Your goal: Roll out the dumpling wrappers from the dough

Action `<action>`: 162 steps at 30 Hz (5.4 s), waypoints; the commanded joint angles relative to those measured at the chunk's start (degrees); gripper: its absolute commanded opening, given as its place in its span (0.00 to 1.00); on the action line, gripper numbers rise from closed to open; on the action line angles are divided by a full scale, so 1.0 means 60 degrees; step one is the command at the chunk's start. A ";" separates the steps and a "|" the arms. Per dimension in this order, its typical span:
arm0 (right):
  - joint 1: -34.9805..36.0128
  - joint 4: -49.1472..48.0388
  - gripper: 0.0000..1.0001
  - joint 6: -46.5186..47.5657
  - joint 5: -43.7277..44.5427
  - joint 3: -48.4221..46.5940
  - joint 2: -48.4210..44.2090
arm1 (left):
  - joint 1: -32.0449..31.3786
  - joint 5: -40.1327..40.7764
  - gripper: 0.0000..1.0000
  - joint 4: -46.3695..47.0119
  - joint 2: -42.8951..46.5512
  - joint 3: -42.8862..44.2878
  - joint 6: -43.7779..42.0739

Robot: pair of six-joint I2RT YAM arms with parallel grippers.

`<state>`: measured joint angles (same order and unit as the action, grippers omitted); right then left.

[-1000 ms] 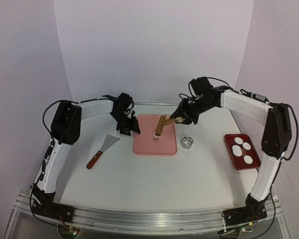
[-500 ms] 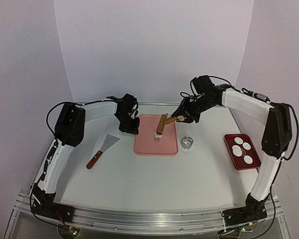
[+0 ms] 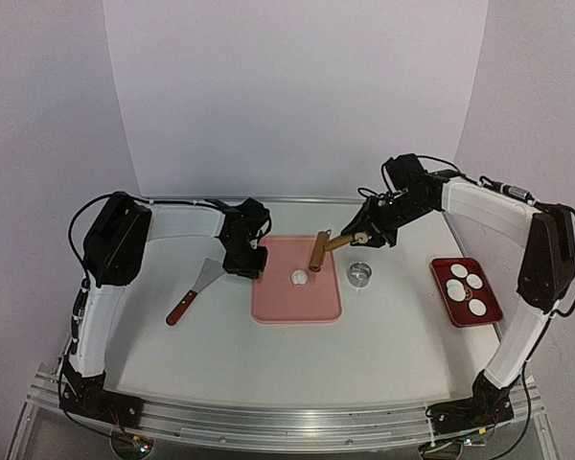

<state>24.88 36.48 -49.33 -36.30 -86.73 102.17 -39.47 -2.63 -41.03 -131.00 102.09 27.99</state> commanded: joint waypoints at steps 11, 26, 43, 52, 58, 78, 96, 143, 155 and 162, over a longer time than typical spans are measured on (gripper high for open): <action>0.0018 -0.0323 0.00 0.0720 -0.3211 0.1320 -0.1127 | -0.0647 -0.0652 0.00 -0.0035 0.2113 -0.3358 0.0440; 0.0769 -0.0858 0.00 0.1044 -0.2521 0.1779 -0.0605 | -0.0658 -0.0402 0.00 0.0488 0.2803 -0.4333 -0.0039; 0.1360 -0.1600 0.00 0.0540 -0.1901 0.1599 0.0305 | -0.0658 -0.0237 0.00 0.0482 0.2693 -0.4204 -0.0304; 0.1366 -0.1583 0.00 0.0386 -0.1631 0.1656 0.0619 | -0.0658 -0.0162 0.00 0.0422 0.2620 -0.4046 -0.0218; 0.1363 -0.1554 0.00 0.0447 -0.1658 0.1277 0.0771 | -0.0658 -0.0089 0.00 0.0357 0.2590 -0.3997 -0.0140; 0.1363 -0.1259 0.00 -0.0039 -0.1482 0.1076 0.1205 | -0.0660 0.0031 0.00 0.0324 0.2507 -0.3918 -0.0328; 0.1332 0.0118 0.00 -0.0630 -0.0323 0.1521 0.1163 | -0.0658 0.0345 0.00 0.0267 0.2726 -0.4305 -0.0171; 0.0473 0.0790 0.00 -0.0708 0.0742 0.3973 0.1283 | -0.0643 0.1004 0.00 0.0640 0.3566 -0.5380 0.0181; 0.0409 0.1269 0.00 -0.0091 0.1307 0.3642 0.1806 | -0.0643 0.0982 0.00 0.0819 0.3670 -0.5338 0.0272; 0.0382 0.1742 0.00 0.0200 0.1941 0.3316 0.2340 | -0.0640 0.1024 0.00 0.0804 0.3615 -0.5172 0.0285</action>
<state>28.51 26.45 -47.59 -50.53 -70.77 108.92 -44.14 -1.26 -29.87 -111.68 71.48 30.02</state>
